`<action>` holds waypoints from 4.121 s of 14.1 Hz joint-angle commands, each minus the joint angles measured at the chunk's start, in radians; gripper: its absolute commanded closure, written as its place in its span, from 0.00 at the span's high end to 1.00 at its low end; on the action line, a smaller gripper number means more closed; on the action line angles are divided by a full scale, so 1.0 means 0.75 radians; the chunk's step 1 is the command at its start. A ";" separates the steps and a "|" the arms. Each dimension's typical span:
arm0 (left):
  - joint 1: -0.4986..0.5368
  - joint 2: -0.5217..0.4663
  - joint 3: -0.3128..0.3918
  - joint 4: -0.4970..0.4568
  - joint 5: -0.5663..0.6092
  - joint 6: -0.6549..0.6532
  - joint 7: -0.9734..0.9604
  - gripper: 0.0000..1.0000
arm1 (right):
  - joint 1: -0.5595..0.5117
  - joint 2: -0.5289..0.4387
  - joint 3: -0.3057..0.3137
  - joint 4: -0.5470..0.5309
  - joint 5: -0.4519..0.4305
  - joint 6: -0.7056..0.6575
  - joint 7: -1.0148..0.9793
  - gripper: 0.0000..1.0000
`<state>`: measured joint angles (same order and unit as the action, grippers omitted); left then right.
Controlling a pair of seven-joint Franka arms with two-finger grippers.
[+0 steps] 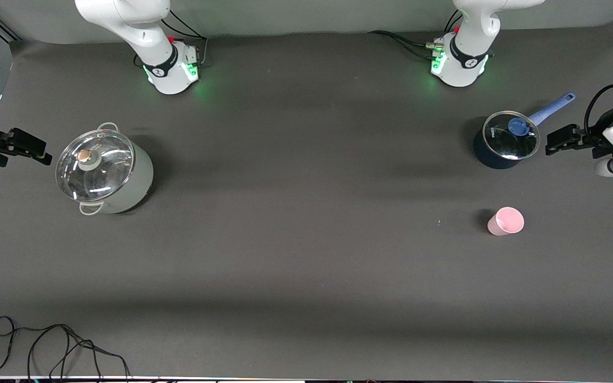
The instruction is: Transfer pink cup from left to right arm
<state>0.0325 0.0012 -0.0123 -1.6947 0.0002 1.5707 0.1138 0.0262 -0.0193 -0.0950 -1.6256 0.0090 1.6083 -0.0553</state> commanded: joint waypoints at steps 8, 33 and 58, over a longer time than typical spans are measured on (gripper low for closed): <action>0.004 -0.036 -0.002 -0.039 -0.008 0.019 0.022 1.00 | 0.006 -0.015 -0.004 -0.003 0.023 -0.007 -0.010 1.00; 0.004 -0.024 -0.002 -0.019 -0.008 0.006 0.049 1.00 | 0.006 -0.013 -0.004 -0.003 0.023 -0.005 -0.012 1.00; 0.559 0.243 0.000 -0.043 -0.351 0.243 1.690 0.99 | 0.004 -0.013 -0.006 -0.003 0.023 -0.005 -0.012 1.00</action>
<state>0.3781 0.1356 -0.0037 -1.7223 -0.1839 1.7249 1.1811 0.0262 -0.0193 -0.0950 -1.6253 0.0090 1.6083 -0.0553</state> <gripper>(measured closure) 0.004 0.000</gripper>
